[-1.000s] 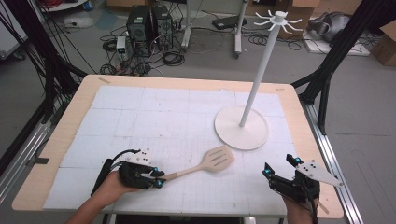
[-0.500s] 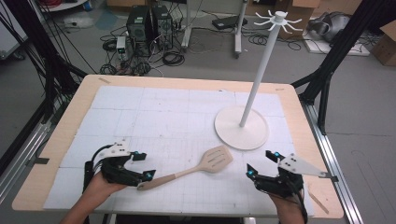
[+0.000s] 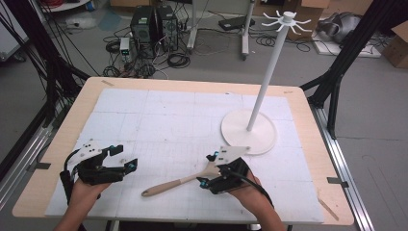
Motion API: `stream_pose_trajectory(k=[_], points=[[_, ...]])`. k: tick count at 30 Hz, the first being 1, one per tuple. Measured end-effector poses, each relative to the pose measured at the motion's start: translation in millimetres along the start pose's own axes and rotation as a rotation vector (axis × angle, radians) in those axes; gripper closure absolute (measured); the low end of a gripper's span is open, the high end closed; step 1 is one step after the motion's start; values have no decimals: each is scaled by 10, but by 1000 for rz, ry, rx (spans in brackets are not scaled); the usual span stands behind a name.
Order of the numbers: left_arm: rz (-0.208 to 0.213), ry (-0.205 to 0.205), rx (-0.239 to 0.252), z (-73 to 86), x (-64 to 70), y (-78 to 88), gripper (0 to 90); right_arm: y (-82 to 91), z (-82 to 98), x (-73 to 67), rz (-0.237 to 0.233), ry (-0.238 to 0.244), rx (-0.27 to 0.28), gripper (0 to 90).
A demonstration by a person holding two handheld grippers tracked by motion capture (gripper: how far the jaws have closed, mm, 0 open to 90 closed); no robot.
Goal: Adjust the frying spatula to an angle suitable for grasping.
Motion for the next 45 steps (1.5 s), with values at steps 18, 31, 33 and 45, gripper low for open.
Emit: stream_pose_trajectory(k=[18,31,33,45], points=[[23,36,-25,30,-4,-46,207,-591,10,81,-129,148,-322,507],[26,44,-40,42,-12,-49,223,-608,13,123,-141,153,-373,684],[22,45,-39,42,-20,-47,223,-604,12,120,-136,161,-372,705],[5,59,-37,47,-46,-31,229,-545,27,98,-101,80,-404,767]])
Point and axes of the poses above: each handheld gripper's, and its own axes: y roughly backward along the jaws, z roughly out of its underside, x roughly to its right, the point moved 3 cm from there along -y, roughly forward along the jaws, and after that the axes turned 2 degrees about -z, right-handed, at the moved point
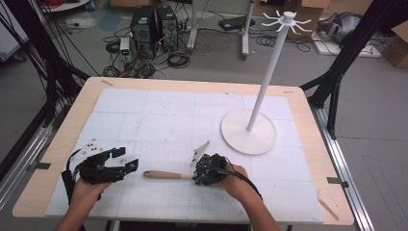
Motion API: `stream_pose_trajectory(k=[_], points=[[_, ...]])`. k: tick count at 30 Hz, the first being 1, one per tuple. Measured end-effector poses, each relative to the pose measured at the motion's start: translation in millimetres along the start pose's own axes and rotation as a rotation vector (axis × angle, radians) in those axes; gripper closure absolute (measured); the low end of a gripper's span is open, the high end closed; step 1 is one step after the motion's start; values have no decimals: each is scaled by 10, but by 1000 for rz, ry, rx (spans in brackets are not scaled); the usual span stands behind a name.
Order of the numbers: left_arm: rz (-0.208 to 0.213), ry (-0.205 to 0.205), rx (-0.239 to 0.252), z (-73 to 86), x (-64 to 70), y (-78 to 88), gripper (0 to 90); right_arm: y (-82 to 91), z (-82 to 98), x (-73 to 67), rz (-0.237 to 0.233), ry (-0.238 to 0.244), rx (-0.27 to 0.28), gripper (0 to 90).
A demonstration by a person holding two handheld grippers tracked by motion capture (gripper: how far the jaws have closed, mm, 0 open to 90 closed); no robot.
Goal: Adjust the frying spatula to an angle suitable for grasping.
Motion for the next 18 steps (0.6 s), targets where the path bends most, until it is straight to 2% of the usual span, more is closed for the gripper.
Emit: stream_pose_trajectory(k=[5,12,18], points=[[-2,4,1,1,-12,7,230,14,15,-21,12,-33,-10,773],[-5,4,1,3,-15,11,231,40,51,-50,48,-130,-17,775],[-9,7,1,5,-17,9,231,60,96,-71,83,-245,-4,775]])
Point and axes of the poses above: each handheld gripper's, and its own axes: y roughly backward along the jaws, z roughly out of its underside, x roughly to its right, the point moved 3 cm from there along -y, roughly forward along the jaws, and after that the axes turned 2 degrees about -z, right-handed, at the moved point
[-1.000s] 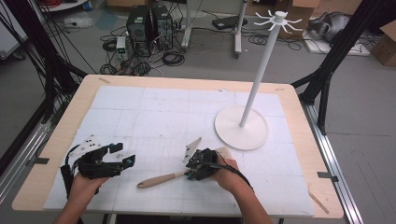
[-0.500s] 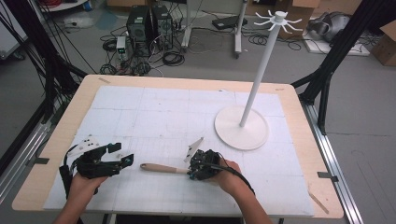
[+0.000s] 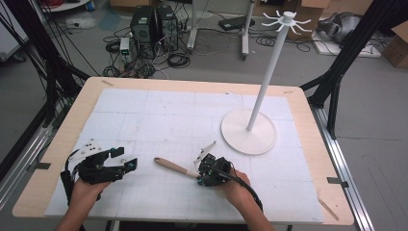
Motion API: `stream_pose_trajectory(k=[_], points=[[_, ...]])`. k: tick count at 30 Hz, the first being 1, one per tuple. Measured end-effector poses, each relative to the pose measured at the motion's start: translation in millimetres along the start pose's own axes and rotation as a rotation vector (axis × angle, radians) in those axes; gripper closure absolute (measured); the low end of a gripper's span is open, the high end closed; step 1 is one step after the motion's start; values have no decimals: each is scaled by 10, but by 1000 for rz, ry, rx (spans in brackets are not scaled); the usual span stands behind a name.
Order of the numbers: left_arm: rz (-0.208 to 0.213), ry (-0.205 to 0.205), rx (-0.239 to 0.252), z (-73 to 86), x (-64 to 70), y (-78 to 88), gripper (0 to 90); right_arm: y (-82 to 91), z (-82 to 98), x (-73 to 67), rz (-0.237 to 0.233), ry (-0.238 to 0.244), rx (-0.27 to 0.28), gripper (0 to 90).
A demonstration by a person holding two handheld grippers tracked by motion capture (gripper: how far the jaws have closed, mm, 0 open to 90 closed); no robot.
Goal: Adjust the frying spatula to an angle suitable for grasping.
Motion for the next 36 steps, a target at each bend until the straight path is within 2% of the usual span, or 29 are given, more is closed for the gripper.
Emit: stream_pose_trajectory(k=[10,13,14,15,17,21,24,27,30,32,36], points=[[-1,10,5,2,-1,2,232,7,39,-61,55,-82,21,772],[-3,13,10,1,-4,4,232,7,46,-59,50,-102,31,754],[-2,13,11,2,-4,6,232,15,48,-55,49,-95,47,724],[-2,15,13,2,-5,9,232,43,47,-51,39,-104,83,645],[-3,21,20,4,-11,11,232,141,45,-34,42,-121,167,571],[-2,24,33,8,-22,22,232,380,134,34,83,-124,299,420],[-1,21,45,11,-25,32,232,540,273,98,126,-128,387,364],[-1,23,63,9,-30,42,231,633,374,117,159,-121,447,273],[-8,30,65,17,-42,46,230,680,465,130,181,-137,500,199],[-10,32,64,22,-54,53,230,688,514,137,183,-145,537,194],[-13,36,69,21,-69,67,230,705,545,156,193,-155,576,178]])
Point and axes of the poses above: each handheld gripper's, and its own axes: y roughly backward along the jaws, z roughly out of its underside, x roughly to its right, the point moved 3 cm from there along -y, roughly forward along the jaws, and after that the axes turned 2 degrees about -z, right-handed, at the moved point
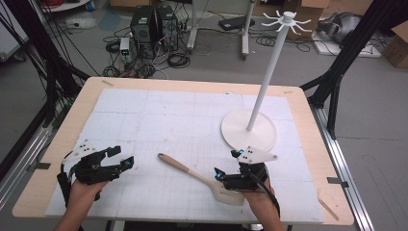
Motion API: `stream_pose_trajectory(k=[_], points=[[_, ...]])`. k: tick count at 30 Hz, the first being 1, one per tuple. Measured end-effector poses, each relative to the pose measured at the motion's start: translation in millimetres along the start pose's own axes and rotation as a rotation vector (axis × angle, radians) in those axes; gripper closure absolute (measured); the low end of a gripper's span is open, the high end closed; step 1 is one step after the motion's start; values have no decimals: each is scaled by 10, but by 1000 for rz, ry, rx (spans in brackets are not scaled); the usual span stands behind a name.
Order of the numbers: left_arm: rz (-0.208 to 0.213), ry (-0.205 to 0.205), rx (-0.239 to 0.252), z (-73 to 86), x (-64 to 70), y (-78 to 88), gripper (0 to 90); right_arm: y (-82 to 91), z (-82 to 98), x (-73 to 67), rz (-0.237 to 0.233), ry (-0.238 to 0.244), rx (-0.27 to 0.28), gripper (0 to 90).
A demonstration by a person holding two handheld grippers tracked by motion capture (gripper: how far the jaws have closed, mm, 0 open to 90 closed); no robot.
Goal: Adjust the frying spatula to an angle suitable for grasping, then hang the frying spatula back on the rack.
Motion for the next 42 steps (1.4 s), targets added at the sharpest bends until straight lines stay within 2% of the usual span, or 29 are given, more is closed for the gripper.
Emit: stream_pose_trajectory(k=[4,17,22,27,30,32,35,42], points=[[-6,-5,-3,0,-2,-2,229,36,-29,-5,10,-2,36,177],[-6,-13,-15,1,6,-28,230,3,-26,-15,7,6,19,177],[-7,-9,-15,2,-7,-36,230,-110,-88,-102,-58,19,6,177],[-4,-13,-22,7,-1,-43,230,-316,-162,-210,-87,82,-81,195],[-5,-13,-27,10,-3,-47,230,-454,-187,-269,-100,129,-169,244],[-6,-18,-36,14,-2,-45,230,-544,-181,-303,-109,145,-234,247],[-2,-28,-45,22,19,-33,230,-657,-136,-332,-111,131,-328,251],[2,-22,-40,20,25,-32,232,-757,-56,-353,-107,173,-437,302]])
Point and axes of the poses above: each handheld gripper's, and its own axes: y roughly backward along the jaws, z roughly out of its underside, x roughly to its right, the point moved 3 cm from there along -y, roughly forward along the jaws, and after that the axes turned 2 degrees about -z, right-handed, at the moved point
